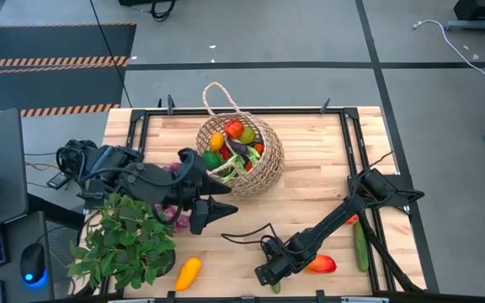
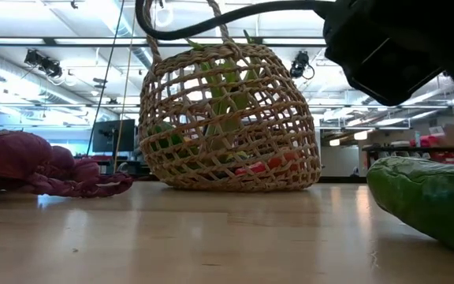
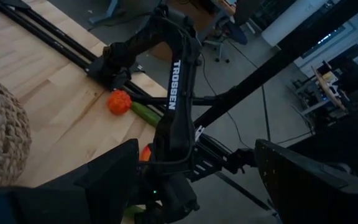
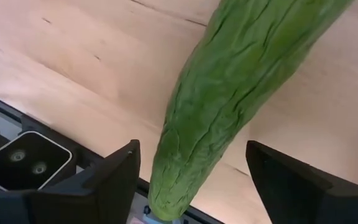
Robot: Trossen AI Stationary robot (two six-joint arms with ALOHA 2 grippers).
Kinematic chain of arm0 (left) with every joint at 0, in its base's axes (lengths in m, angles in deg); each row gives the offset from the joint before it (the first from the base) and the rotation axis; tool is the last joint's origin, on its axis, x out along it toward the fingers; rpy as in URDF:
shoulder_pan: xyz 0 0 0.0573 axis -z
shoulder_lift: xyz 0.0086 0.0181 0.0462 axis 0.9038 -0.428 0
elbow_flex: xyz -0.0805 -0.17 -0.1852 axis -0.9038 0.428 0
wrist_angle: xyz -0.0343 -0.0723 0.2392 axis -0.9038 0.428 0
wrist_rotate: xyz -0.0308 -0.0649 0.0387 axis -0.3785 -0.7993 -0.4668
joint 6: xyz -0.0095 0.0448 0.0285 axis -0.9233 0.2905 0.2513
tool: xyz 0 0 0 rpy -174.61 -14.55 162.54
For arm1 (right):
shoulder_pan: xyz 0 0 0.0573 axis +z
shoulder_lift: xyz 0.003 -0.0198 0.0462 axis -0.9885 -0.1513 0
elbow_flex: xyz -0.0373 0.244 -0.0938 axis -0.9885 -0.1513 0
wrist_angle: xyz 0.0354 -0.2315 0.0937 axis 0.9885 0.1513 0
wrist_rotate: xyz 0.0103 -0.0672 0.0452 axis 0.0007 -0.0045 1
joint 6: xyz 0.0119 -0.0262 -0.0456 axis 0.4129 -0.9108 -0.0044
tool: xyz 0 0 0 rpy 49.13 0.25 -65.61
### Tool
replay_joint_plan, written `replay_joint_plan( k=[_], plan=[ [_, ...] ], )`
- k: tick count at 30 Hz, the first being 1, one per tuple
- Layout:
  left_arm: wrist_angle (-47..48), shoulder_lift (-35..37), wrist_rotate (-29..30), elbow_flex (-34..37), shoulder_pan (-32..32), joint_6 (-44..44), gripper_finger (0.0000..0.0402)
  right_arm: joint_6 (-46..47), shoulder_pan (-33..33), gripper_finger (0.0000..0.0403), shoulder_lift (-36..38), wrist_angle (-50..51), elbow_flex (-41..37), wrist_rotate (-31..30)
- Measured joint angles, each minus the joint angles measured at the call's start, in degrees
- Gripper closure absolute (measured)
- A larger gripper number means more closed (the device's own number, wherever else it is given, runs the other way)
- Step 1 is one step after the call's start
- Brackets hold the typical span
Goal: Build produce basket
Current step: Put the left cucumber into the brown basket
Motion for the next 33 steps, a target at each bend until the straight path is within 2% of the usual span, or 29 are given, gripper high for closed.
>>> replay_joint_plan(
  k=[23,29,33],
  plan=[
    [0.0,0.0,0.0,0.0,0.0,0.2,0.0077,-2.1,0.0,0.0231,0.0,1.2,0.0,1.2],
    [0.1,0.1,0.0,0.0,0.0,0.2,0.0077,-6.9,-0.5,0.0244,1.9,0.9,0.0,2.6],
    [0.0,0.1,-1.4,0.0,0.2,0.2,0.0077,-9.1,-1.3,0.0245,4.7,1.5,0.0,0.4]
  ],
)
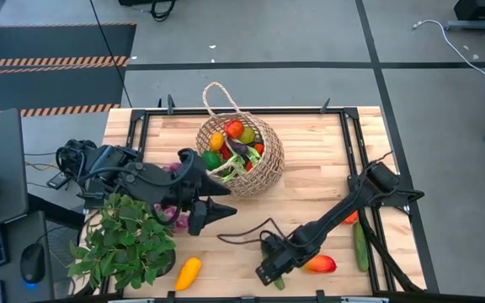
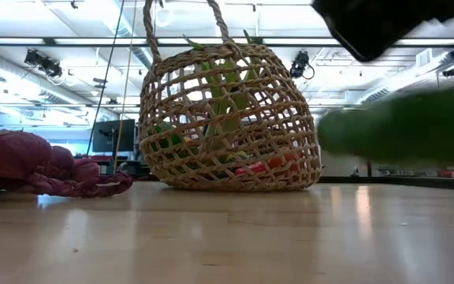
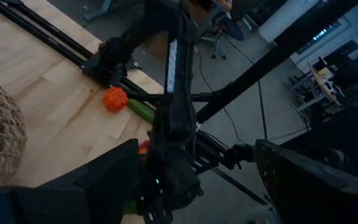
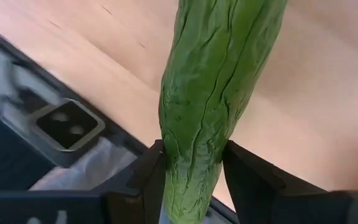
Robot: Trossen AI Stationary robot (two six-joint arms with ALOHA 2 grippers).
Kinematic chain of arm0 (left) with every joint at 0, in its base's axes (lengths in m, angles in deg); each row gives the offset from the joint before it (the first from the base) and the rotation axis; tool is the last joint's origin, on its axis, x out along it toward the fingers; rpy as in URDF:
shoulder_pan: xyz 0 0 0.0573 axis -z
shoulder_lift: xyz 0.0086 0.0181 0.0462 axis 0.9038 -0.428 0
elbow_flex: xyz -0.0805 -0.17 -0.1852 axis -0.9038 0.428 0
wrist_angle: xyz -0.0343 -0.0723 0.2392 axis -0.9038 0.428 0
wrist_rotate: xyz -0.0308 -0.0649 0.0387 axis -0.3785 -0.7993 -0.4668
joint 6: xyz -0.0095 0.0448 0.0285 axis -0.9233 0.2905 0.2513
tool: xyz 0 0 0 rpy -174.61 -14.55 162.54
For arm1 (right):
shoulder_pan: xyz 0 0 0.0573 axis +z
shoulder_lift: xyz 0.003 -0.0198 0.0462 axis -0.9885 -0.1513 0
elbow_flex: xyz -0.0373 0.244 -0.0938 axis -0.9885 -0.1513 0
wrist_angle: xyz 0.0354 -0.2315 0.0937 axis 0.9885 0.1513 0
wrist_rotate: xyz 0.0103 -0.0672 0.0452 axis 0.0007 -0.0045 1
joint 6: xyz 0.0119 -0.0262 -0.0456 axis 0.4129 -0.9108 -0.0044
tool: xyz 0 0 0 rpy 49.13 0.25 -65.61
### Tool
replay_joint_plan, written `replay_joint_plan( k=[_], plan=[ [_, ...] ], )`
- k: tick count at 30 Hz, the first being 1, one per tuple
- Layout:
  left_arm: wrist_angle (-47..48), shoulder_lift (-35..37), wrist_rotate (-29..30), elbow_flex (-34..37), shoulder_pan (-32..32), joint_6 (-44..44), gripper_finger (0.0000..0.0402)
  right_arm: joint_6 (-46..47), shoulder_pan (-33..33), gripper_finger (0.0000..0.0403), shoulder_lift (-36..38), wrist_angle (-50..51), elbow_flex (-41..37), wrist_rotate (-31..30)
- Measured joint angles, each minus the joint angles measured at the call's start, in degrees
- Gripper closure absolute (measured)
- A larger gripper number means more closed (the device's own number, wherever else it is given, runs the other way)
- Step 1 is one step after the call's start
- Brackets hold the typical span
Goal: Build produce basket
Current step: Put the left cucumber into the brown basket
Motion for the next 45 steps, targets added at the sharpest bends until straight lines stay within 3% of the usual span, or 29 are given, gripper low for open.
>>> replay_joint_plan(
  k=[8,14,17,20,27,32,40,45],
  plan=[
    [-4.9,0.6,-1.8,0.0,-0.3,0.0,0.0077,-1.3,-1.5,0.0246,9.7,10.7,0.0,-11.3],
    [-9.7,2.9,-2.9,0.0,-0.9,5.4,0.0077,-3.3,-4.2,0.0246,21.3,17.2,0.0,-28.5],
    [-9.8,3.6,-2.6,0.0,-2.2,8.8,0.0077,-9.5,-7.0,0.0246,26.2,16.4,0.0,-36.9],
    [-9.7,3.9,-2.0,0.0,-3.8,9.1,0.0077,-19.2,-11.9,0.0246,29.7,14.4,0.0,-40.2],
    [-10.3,3.9,-3.3,0.0,-6.6,9.3,0.0077,-40.5,-25.1,0.0246,32.9,3.5,0.0,-33.8],
    [-10.4,4.8,-3.3,0.0,-7.6,9.6,0.0077,-49.4,-32.4,0.0246,32.7,-3.3,0.0,-27.7],
    [-10.2,5.2,-0.6,0.0,-11.5,9.6,0.0077,-57.8,-37.8,0.0244,27.5,-6.7,0.0,-13.4],
    [-10.3,5.2,1.8,0.0,-13.4,9.2,0.0077,-64.1,-39.8,0.0220,25.7,-6.7,0.0,-10.2]
  ],
)
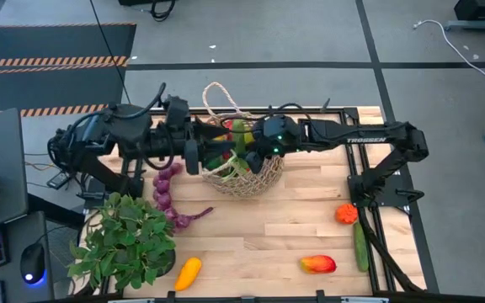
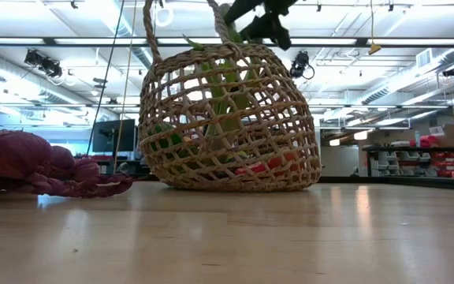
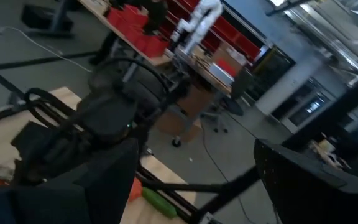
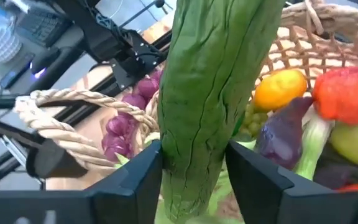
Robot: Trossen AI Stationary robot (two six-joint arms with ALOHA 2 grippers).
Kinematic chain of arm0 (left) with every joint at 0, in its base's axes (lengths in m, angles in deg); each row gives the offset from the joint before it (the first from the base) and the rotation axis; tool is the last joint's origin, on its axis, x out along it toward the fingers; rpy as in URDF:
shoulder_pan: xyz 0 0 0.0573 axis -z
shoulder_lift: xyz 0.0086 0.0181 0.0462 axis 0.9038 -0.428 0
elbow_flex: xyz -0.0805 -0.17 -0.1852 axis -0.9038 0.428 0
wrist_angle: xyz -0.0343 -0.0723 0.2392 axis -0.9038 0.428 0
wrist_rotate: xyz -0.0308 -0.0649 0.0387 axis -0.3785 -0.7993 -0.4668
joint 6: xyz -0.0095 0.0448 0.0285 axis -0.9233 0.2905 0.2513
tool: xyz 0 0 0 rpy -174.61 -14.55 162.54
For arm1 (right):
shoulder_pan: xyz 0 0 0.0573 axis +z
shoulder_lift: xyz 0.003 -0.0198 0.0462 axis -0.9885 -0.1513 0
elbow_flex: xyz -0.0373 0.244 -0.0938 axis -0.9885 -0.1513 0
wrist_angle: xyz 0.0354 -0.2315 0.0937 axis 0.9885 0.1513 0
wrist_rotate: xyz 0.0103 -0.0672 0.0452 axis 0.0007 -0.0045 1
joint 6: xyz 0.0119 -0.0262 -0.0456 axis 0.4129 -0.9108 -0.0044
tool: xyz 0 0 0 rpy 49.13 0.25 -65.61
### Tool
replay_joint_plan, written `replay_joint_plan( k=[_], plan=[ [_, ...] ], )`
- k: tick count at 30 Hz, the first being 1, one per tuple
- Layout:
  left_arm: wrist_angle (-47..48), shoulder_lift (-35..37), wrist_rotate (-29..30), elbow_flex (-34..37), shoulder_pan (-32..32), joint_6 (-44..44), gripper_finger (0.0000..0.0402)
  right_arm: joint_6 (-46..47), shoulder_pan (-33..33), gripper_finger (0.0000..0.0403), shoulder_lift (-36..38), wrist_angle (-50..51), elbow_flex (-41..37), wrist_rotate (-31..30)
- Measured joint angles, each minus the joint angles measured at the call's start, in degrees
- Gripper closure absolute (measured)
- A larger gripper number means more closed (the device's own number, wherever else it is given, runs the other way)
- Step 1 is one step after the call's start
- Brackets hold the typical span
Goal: Build produce basket
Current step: Put the left cucumber into the brown basket, then put the orange mango into the brown basket
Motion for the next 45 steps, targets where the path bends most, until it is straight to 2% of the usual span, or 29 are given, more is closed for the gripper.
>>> replay_joint_plan(
  k=[5,13,16,19,22,25,29,32,35,41,45],
  plan=[
    [0.1,0.0,3.4,0.0,-1.6,0.1,0.0077,-3.7,-3.0,0.0166,-0.2,0.1,0.0,4.6],
    [1.6,-0.1,7.4,0.0,-2.9,-3.3,0.0077,-7.5,-6.2,0.0076,-0.2,0.1,0.0,15.2],
    [7.6,-0.3,7.4,0.0,-1.9,-3.9,0.0077,-8.3,-6.6,0.0057,0.6,0.4,0.0,19.4],
    [15.6,-0.3,7.3,0.0,-0.6,-9.7,0.0077,-9.4,-6.6,0.0049,2.1,2.5,0.0,22.2],
    [23.4,-0.3,7.2,0.0,0.3,-17.7,0.0077,-10.5,-6.3,0.0048,4.2,6.1,0.0,21.6],
    [29.0,-0.3,7.3,0.0,0.3,-23.5,0.0077,-12.1,-6.3,0.0052,6.8,9.1,0.0,18.6],
    [29.4,-0.3,7.4,0.0,0.3,-24.9,0.0077,-12.1,-6.5,0.0055,10.9,12.5,0.0,16.3],
    [26.9,-0.3,7.4,0.0,1.4,-22.4,0.0077,-11.0,-6.0,0.0055,13.2,18.3,0.0,16.2],
    [23.4,-0.3,7.4,0.0,2.6,-16.3,0.0077,-8.6,-3.5,0.0055,14.4,25.2,0.0,15.1],
    [12.8,-0.3,7.4,0.0,4.7,-4.5,0.0077,0.6,6.5,0.0056,15.7,33.2,0.0,6.4],
    [5.4,-0.4,7.4,0.0,8.2,1.6,0.0077,8.7,13.3,0.0056,15.6,34.0,-2.4,3.1]
  ],
)
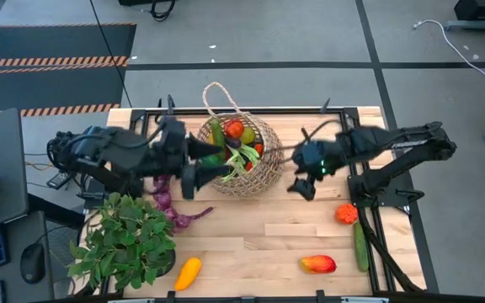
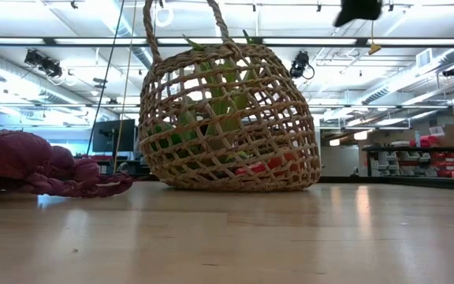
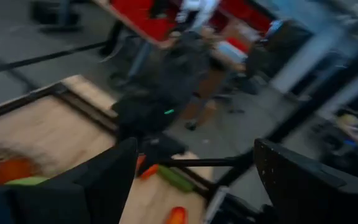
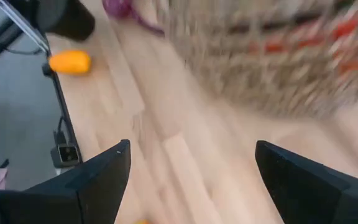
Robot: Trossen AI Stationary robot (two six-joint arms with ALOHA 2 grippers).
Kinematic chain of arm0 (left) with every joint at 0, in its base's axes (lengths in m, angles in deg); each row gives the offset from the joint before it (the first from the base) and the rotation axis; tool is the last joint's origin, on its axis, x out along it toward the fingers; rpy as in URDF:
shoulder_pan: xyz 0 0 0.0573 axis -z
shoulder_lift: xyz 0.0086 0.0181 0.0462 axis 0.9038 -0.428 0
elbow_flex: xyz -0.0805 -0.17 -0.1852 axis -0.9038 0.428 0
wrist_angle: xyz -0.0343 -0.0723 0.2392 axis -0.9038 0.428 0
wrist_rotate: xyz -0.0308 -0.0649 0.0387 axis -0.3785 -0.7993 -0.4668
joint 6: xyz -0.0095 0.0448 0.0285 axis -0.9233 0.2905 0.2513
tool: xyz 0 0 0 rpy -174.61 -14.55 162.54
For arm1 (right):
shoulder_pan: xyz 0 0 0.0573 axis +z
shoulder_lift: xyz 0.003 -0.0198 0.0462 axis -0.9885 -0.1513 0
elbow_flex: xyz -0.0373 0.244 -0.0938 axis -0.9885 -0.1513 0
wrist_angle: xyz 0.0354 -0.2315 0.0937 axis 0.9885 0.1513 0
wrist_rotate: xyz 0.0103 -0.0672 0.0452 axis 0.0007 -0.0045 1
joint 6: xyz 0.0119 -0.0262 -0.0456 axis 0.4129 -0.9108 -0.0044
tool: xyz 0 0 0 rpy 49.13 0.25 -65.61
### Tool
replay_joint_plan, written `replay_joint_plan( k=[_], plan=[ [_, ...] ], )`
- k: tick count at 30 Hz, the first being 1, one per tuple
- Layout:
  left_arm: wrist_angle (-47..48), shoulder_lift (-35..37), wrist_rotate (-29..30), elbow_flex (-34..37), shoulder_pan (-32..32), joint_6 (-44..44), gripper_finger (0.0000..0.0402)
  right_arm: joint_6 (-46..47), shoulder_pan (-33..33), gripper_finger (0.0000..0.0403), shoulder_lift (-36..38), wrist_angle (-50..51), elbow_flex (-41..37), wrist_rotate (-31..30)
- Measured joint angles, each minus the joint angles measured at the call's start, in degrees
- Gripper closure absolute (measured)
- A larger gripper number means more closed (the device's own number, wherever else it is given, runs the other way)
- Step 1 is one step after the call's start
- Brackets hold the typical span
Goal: Build produce basket
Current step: Put the orange mango into the brown basket
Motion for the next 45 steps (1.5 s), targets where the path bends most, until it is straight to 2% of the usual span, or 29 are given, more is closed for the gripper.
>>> replay_joint_plan(
  k=[10,16,20,28,34,41,45],
  plan=[
    [-12.2,-3.8,2.6,0.0,10.1,7.9,0.0077,24.5,14.5,0.0056,0.0,-5.2,-11.2,0.4],
    [-19.1,-7.1,2.8,0.0,14.6,10.5,0.0084,35.6,23.3,0.0056,-2.4,-7.6,-13.8,-1.5],
    [-20.6,-9.2,3.4,0.0,17.3,10.0,0.0093,37.7,27.5,0.0056,-7.7,-10.2,-13.4,-0.7],
    [-21.3,-11.9,4.9,0.0,20.2,2.4,0.0111,40.5,35.6,0.0056,-16.4,-14.5,-13.3,8.9],
    [-21.2,-12.9,6.1,0.0,20.7,0.8,0.0113,41.2,40.7,0.0056,-16.9,-14.6,-13.3,7.2],
    [-23.2,-12.8,12.3,0.0,18.5,0.6,0.0113,33.9,44.5,0.0056,-19.4,-11.7,-14.0,4.4],
    [-23.0,-12.8,12.6,0.0,17.3,0.4,0.0113,31.6,45.4,0.0056,-22.2,-12.6,-14.0,3.9]
  ],
)
